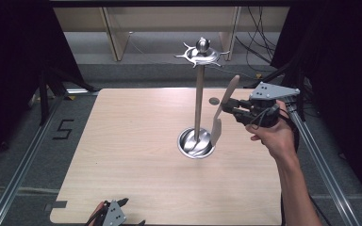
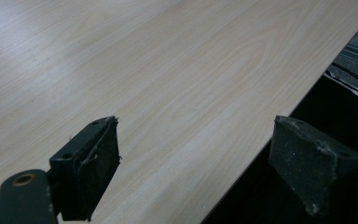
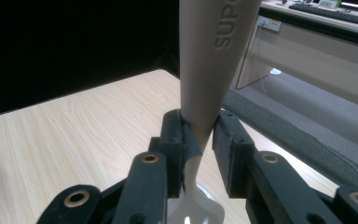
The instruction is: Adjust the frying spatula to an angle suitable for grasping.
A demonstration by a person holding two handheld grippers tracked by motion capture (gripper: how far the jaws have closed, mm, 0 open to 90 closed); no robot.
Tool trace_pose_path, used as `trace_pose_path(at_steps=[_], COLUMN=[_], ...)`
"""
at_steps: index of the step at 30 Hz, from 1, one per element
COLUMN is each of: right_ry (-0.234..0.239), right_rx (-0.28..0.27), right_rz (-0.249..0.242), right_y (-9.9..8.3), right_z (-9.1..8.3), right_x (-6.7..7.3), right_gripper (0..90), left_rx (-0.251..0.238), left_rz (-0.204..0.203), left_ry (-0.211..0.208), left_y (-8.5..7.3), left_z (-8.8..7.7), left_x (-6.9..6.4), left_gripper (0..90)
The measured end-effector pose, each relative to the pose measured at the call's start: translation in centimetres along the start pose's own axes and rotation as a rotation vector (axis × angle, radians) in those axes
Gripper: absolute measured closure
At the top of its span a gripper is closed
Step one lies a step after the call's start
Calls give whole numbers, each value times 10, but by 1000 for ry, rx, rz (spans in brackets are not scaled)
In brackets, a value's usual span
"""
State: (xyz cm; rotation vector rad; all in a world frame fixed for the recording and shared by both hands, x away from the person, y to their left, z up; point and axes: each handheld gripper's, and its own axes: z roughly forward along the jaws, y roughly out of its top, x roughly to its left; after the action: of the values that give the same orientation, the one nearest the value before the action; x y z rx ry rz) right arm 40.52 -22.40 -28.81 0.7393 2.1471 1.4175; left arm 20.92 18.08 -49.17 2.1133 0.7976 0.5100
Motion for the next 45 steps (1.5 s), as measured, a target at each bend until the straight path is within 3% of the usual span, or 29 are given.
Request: trace_pose_path(at_steps=[3, 4, 5, 6, 14, 19, 26, 28, 30, 31, 34, 37, 38, 39, 42, 43, 45], right_ry=[10, 9, 8, 4, 5, 8, -24, -20, -4, -4, -13, -19, -9, -21, -10, -15, -34], right_rx=[8, 20, 19, 13, 35, 43, 54, 59, 78, 78, 89, 78, 96, 80, 109, 101, 87], right_rz=[-12, 6, -7, -9, -28, -19, -31, -31, -18, -18, -31, -37, -40, -40, 3, -36, -51], right_y=[6, 8, 10, 11, 25, 29, 32, 32, 34, 34, 36, 38, 38, 38, 39, 40, 40], right_z=[4, 4, 5, 6, 12, 14, 18, 18, 18, 18, 20, 23, 22, 24, 24, 25, 27], right_x=[0, 2, 2, 3, 4, 3, 0, 0, 1, 1, 0, 1, 1, 1, 3, 1, 1], right_gripper=[747, 747, 747, 747, 747, 747, 747, 746, 747, 747, 747, 746, 746, 746, 746, 746, 746], left_rx=[4, 0, -1, 1, 4, 4, 2, 16, 2, 10, 11, -7, 9, 9, 8, 8, 8], left_rz=[-4, -5, 14, -4, -7, -9, -7, 16, -3, 16, 17, -9, 6, 7, 7, 8, 7], left_ry=[-2, -2, 0, -1, -8, -8, -4, -2, -2, 1, 2, 7, 10, 9, 9, 9, 9], left_y=[0, 0, 0, 0, 0, 0, 0, 0, 0, 0, 0, -1, 0, -1, 0, 0, -1], left_z=[0, 0, 0, 0, 0, 0, 0, -1, 0, 0, 0, 1, 0, 0, 0, 0, 0], left_x=[0, 0, 1, 0, 0, 0, 0, 2, 0, 1, 1, -1, 0, 0, 0, 0, 0], left_gripper=[152, 151, 152, 152, 152, 151, 151, 152, 152, 152, 152, 151, 152, 152, 152, 152, 151])
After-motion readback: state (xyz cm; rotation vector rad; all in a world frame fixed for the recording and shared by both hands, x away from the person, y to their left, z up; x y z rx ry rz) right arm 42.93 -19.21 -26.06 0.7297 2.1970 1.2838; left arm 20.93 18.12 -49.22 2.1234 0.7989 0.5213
